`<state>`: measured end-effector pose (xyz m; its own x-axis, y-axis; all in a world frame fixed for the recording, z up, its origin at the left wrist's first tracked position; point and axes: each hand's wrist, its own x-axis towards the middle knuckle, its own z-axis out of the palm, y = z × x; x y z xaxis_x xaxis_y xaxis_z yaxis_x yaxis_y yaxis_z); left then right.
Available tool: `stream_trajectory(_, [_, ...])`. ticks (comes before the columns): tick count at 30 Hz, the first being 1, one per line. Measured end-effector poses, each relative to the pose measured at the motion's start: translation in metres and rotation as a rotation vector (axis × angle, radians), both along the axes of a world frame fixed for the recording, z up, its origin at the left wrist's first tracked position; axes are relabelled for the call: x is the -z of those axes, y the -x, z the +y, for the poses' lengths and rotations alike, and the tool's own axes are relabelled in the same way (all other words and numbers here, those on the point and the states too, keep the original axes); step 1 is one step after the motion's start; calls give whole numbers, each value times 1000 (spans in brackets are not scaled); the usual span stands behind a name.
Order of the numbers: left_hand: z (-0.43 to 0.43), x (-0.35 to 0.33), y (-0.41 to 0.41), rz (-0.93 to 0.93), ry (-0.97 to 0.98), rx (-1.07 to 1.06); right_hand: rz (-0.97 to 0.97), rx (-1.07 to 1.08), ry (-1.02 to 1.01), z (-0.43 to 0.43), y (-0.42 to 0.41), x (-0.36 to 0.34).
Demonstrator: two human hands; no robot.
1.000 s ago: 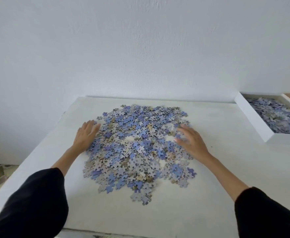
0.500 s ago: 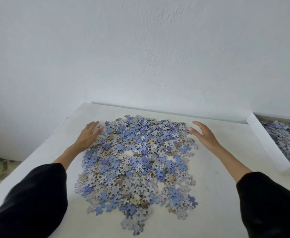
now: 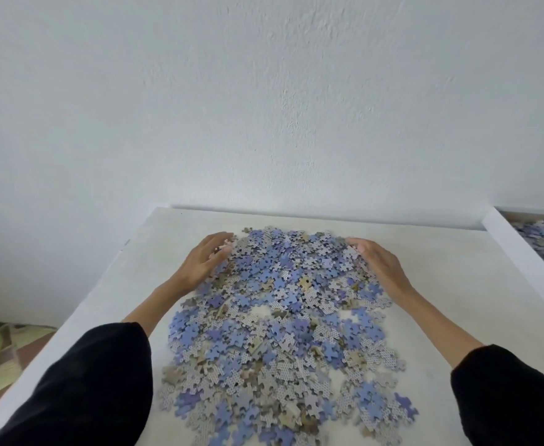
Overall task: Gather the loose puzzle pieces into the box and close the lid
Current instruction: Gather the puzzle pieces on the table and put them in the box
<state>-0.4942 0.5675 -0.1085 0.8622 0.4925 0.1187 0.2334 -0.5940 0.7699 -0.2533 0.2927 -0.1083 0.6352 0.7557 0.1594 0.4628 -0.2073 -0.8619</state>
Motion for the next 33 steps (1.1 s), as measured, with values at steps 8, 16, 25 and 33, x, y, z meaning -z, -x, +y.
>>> stream_trajectory(8, [27, -16, -39, 120, 64, -48, 31, -38, 222, 49, -31, -17])
stream_trajectory(16, [-1, 3, -74, 191, -62, 221, -277, -264, 413, 73, -2, -4])
stream_trajectory(25, [-26, -26, -26, 287, -267, 353, -223, -315, 397, 35, 23, -18])
stream_trajectory(33, [-59, -10, 8, 479, -432, 464, -457, -452, 778, 27, 41, -16])
